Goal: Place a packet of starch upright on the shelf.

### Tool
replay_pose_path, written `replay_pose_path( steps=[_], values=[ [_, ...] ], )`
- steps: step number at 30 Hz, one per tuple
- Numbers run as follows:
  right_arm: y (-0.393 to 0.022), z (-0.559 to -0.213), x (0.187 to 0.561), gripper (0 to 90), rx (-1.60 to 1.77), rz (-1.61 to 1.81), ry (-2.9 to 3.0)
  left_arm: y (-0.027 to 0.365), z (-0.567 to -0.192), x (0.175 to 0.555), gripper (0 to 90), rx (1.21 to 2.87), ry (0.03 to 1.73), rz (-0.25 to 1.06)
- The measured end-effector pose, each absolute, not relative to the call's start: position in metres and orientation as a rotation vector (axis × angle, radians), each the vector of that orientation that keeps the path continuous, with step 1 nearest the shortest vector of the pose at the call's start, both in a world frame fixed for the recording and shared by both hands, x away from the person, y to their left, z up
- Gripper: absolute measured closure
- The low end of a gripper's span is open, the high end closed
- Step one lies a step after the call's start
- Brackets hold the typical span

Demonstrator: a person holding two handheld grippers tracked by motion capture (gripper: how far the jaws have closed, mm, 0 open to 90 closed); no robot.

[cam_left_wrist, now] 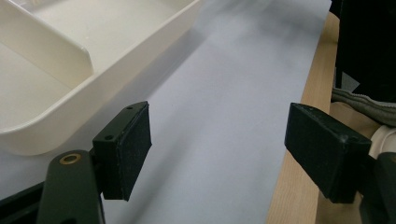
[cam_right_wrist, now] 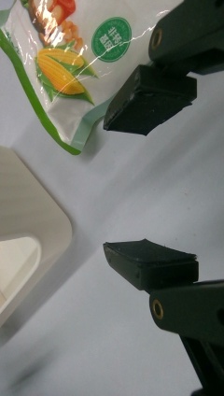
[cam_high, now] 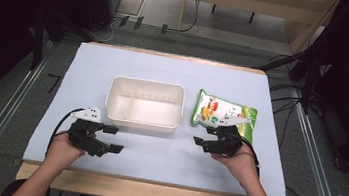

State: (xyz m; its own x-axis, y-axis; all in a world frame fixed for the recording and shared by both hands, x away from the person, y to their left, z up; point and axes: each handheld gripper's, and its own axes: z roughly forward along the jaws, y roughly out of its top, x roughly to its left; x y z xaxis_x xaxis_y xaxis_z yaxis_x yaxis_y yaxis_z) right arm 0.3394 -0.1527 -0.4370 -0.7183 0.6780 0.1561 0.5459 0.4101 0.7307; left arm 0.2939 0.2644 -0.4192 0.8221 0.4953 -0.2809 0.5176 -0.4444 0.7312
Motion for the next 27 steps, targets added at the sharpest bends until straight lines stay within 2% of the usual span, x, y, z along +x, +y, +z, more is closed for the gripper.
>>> replay_pose_path(
  steps=[11, 17, 24, 27],
  values=[
    [-0.155, -0.437, 0.342, 37.4, 1.11, 1.218, 2.493, 0.265, -0.419, 0.294, 23.5, 2.116, 0.744, -0.032],
    [-0.161, -0.436, 0.343, 40.9, 1.096, 1.193, 2.467, 0.265, -0.419, 0.293, 23.4, 2.119, 0.744, -0.028],
    [-0.174, -0.435, 0.345, 53.3, 1.152, 1.196, 2.432, 0.266, -0.419, 0.294, 23.4, 2.116, 0.745, -0.027],
    [-0.179, -0.443, 0.349, 64.7, 1.167, 1.137, 2.45, 0.267, -0.418, 0.293, 23.4, 2.116, 0.748, -0.024]
  ],
)
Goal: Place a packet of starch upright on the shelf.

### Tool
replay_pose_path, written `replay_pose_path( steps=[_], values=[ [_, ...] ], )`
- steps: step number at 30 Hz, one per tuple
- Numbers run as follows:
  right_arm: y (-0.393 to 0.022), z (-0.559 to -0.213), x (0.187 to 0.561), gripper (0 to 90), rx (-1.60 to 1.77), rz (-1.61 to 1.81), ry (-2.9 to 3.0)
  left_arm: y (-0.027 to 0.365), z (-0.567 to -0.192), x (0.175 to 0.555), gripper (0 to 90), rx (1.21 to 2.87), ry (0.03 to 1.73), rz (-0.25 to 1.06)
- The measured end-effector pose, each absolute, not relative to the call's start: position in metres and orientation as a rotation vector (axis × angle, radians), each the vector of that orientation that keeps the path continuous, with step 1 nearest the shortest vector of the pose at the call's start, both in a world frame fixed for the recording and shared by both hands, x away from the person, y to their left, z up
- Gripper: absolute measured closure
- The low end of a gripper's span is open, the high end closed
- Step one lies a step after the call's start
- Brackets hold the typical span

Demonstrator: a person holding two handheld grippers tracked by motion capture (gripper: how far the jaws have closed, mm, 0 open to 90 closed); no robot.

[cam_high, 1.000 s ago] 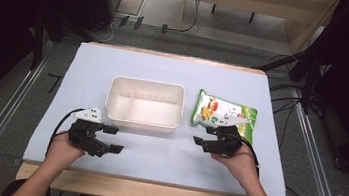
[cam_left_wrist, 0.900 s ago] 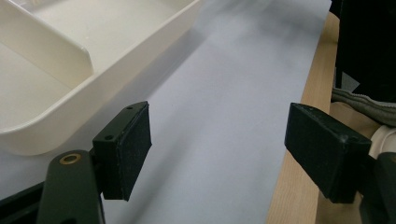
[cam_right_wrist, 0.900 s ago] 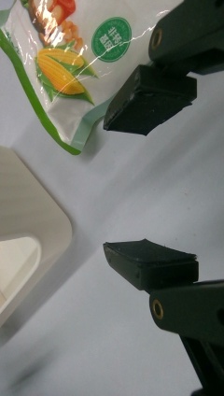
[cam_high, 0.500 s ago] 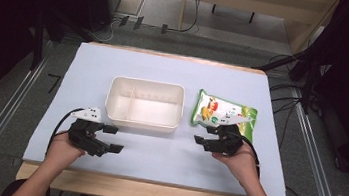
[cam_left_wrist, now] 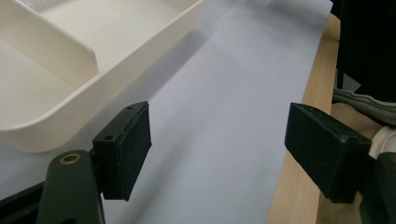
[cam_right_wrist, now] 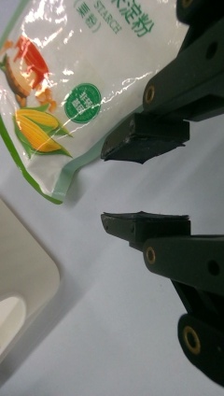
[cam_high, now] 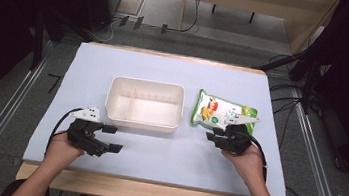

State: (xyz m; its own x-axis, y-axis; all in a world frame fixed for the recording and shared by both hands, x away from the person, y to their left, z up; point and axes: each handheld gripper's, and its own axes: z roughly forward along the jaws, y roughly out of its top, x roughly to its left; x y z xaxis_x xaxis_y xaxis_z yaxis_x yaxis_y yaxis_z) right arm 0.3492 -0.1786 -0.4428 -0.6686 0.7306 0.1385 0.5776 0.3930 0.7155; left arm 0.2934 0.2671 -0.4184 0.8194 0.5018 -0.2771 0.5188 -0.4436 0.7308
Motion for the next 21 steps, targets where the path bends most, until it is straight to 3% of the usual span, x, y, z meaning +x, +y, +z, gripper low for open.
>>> replay_pose_path(
  steps=[4, 8, 21],
  values=[
    [-0.178, -0.447, 0.353, 73.8, 1.192, 1.135, 2.455, 0.267, -0.418, 0.293, 23.5, 2.115, 0.745, -0.022],
    [-0.185, -0.453, 0.361, 89.9, 1.268, 1.114, 2.422, 0.268, -0.418, 0.292, 23.4, 2.114, 0.75, -0.016],
    [-0.203, -0.469, 0.376, 90.0, 1.386, 0.997, 2.412, 0.269, -0.417, 0.292, 23.5, 2.108, 0.749, -0.012]
  ],
)
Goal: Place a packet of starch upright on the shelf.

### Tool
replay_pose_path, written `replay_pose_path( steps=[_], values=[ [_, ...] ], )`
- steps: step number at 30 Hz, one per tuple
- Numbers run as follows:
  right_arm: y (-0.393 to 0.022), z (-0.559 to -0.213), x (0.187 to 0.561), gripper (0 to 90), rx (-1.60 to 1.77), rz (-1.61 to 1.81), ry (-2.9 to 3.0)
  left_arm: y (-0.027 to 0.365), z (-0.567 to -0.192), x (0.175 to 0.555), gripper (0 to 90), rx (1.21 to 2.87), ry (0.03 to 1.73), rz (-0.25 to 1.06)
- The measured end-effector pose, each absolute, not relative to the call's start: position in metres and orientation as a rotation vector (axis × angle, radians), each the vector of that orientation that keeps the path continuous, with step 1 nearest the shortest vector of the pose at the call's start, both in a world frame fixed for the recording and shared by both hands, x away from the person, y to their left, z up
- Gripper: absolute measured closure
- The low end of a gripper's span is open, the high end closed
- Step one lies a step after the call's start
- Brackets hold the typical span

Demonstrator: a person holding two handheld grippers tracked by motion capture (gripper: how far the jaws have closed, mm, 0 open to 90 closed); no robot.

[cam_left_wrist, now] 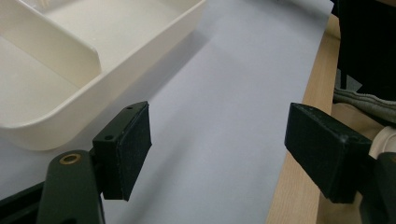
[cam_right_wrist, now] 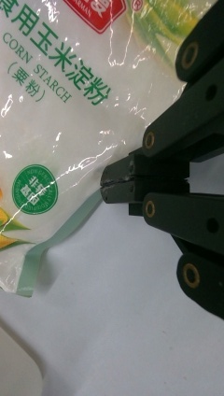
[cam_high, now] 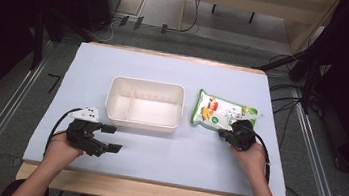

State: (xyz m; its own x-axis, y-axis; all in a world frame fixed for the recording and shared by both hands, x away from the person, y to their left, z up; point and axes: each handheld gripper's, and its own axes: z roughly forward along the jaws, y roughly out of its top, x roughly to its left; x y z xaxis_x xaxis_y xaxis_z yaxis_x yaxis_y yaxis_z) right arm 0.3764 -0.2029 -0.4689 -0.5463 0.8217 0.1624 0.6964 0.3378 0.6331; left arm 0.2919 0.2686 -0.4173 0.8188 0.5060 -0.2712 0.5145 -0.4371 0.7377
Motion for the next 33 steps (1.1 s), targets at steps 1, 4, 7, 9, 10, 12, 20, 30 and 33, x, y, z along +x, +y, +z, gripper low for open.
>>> replay_pose_path(
  steps=[1, 4, 7, 9, 10, 12, 20, 30, 33],
  values=[
    [-0.204, -0.469, 0.377, 90.0, 1.387, 0.995, 2.413, 0.269, -0.417, 0.292, 23.5, 2.11, 0.75, -0.01],
    [-0.206, -0.47, 0.379, 90.0, 1.401, 0.993, 2.409, 0.269, -0.417, 0.292, 23.4, 2.108, 0.748, -0.008],
    [-0.21, -0.472, 0.384, 90.0, 1.427, 0.999, 2.405, 0.269, -0.417, 0.292, 23.4, 2.103, 0.749, -0.008],
    [-0.213, -0.472, 0.386, 90.0, 1.445, 1.009, 2.402, 0.269, -0.417, 0.292, 23.4, 2.102, 0.745, -0.01],
    [-0.213, -0.472, 0.386, 90.0, 1.445, 1.009, 2.402, 0.269, -0.417, 0.292, 23.4, 2.101, 0.745, -0.01],
    [-0.217, -0.471, 0.389, 90.0, 1.479, 1.017, 2.39, 0.269, -0.417, 0.292, 23.4, 2.103, 0.744, -0.01],
    [-0.234, -0.47, 0.402, 90.0, 1.534, 1.017, 2.349, 0.268, -0.417, 0.292, 23.5, 2.117, 0.74, -0.016],
    [-0.216, -0.434, 0.415, 90.0, 1.538, 1.072, 2.37, 0.27, -0.418, 0.292, 23.5, 2.102, 0.749, -0.016],
    [-0.204, -0.422, 0.433, 90.0, 1.529, 1.099, 2.324, 0.267, -0.418, 0.291, 23.5, 2.118, 0.733, -0.014]
  ],
)
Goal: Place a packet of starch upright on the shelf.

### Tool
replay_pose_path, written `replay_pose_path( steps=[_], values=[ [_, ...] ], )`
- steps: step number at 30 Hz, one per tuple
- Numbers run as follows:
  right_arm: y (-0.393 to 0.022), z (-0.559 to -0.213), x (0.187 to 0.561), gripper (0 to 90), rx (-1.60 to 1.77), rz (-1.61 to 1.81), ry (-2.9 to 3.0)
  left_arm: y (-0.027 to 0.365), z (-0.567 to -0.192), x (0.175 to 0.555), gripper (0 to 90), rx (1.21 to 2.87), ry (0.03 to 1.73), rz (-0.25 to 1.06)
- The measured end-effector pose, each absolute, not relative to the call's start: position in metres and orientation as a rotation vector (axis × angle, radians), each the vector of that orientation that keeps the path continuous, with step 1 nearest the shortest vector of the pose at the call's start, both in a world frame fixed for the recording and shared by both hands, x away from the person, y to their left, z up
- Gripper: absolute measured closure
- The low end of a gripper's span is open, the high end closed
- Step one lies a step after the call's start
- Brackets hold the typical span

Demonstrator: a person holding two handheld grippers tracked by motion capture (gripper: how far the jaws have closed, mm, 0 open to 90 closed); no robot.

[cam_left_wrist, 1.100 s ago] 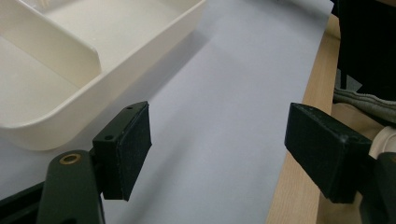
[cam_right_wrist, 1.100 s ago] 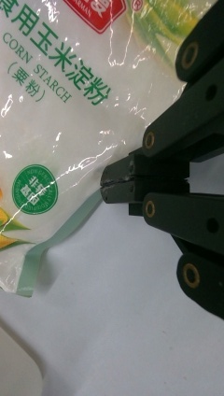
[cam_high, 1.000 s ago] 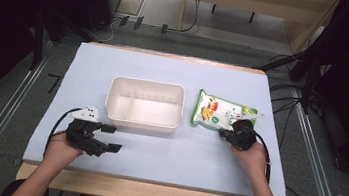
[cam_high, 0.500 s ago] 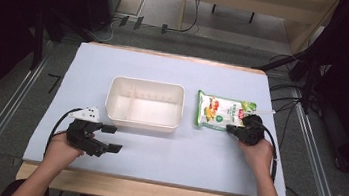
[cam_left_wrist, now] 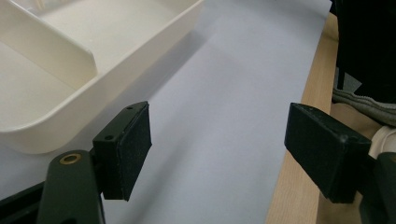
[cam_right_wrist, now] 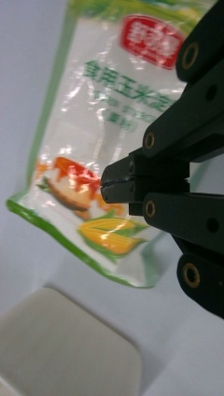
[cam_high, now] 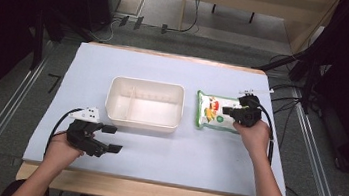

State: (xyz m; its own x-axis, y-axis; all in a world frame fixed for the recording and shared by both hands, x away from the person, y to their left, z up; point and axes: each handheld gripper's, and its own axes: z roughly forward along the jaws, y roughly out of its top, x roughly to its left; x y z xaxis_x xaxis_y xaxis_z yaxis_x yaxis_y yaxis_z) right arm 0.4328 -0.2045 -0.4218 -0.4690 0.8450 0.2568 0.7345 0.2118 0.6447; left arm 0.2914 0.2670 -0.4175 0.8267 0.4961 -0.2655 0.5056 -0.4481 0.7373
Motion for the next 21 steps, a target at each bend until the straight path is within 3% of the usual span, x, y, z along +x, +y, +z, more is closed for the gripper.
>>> replay_pose_path(
  steps=[10, 21],
  values=[
    [-0.178, -0.439, 0.501, 90.0, 1.633, 1.077, 2.271, 0.267, -0.419, 0.291, 23.6, 2.121, 0.728, -0.024],
    [-0.143, -0.45, 0.533, 90.0, 1.644, 0.95, 2.303, 0.27, -0.419, 0.282, 23.7, 2.119, 0.74, -0.013]
  ],
)
